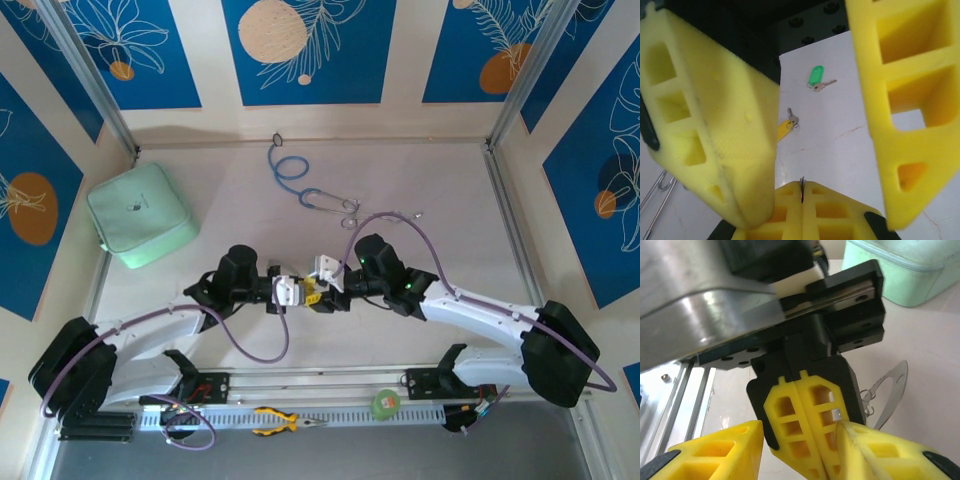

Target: Put the keys on the keyring

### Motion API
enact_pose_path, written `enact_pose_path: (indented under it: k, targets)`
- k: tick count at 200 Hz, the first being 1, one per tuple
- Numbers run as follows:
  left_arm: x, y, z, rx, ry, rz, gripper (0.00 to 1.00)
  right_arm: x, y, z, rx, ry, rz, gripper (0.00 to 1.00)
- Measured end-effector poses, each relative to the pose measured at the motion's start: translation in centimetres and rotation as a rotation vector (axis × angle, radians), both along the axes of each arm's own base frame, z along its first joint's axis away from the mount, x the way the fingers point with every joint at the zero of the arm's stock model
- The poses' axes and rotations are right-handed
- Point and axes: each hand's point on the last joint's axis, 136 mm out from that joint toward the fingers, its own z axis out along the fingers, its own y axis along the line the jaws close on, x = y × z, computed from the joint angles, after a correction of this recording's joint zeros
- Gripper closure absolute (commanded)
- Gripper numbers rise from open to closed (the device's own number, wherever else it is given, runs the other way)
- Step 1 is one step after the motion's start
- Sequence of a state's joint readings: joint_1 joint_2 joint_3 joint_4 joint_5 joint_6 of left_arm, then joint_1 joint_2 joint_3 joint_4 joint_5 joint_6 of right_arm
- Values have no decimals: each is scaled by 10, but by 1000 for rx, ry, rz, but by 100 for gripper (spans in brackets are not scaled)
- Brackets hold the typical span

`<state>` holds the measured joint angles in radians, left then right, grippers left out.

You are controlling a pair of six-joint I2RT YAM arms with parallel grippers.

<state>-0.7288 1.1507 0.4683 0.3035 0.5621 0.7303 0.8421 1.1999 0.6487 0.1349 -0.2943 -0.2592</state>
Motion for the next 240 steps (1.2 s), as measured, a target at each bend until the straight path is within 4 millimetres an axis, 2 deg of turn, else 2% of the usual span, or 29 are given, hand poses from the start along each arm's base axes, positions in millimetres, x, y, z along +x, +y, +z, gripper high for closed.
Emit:
enact_pose_path:
  k: [30, 52, 96, 131, 182, 207, 240]
  targets:
    - [10, 0, 6, -17, -25, 48, 100, 12, 1, 8, 36, 83, -74, 55]
    - [15, -1, 13, -42, -51, 61, 100, 16, -1, 17, 73, 81, -69, 54]
    - [5, -6, 21, -84, -71, -3, 100, -1, -8, 18, 66, -185, 90, 56]
    - [-3, -6, 18, -84, -72, -42, 100, -5, -11, 15, 34, -294, 147, 57]
    - [-6, -6, 24, -98, -93, -54, 100, -4, -35, 42, 87, -382, 52, 58]
    - [-6, -5, 25, -99, -95, -53, 100, -2, -45, 37, 80, -356, -10, 61]
    - [-6, -6, 25, -101, -95, -52, 100, -1, -45, 18, 36, -309, -28, 63]
